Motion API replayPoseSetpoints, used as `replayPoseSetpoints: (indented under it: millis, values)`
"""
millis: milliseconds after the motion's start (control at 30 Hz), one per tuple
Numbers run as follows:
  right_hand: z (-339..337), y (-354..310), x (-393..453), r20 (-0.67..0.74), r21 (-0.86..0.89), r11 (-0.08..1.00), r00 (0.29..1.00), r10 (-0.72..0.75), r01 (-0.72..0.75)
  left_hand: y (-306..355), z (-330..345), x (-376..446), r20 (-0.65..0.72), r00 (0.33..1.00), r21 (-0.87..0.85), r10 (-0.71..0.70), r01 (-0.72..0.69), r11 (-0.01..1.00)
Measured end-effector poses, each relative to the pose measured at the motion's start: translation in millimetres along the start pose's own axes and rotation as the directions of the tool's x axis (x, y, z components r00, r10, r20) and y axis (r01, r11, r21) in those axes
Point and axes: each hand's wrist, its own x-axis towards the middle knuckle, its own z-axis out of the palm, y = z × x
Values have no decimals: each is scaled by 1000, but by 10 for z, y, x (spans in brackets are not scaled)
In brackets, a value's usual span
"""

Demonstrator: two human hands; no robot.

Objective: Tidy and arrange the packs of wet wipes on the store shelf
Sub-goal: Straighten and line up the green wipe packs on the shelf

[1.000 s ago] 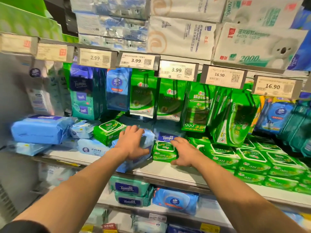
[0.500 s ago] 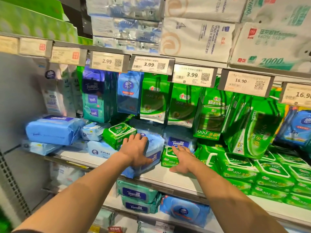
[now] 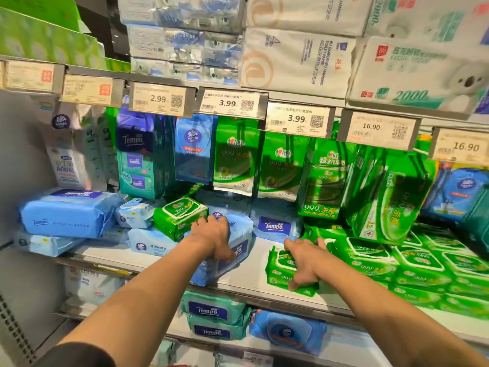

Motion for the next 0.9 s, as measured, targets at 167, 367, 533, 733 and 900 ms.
replayPoseSetpoints:
  millis: [167, 367, 533, 733, 900]
  values:
    - [41, 116, -211, 10, 3, 999, 999, 42, -42, 0, -14, 35, -36, 998, -43, 45, -47, 998]
    - [89, 183, -370, 5, 10, 997, 997, 76, -76, 36, 6, 53, -101, 974, -77, 203, -211, 974]
    - [113, 251, -485, -6, -21, 998, 998, 59, -59, 227, -11, 116, -99, 944, -173, 314, -327, 929]
    - [191, 280, -598, -66, -28, 998, 996, 55, -57, 594, -37, 272, -120, 892, -129, 436, -450, 884]
    - [305, 287, -684, -140, -50, 998, 990, 20, -27, 794, 53, 452, -103, 873, -80, 476, -485, 871]
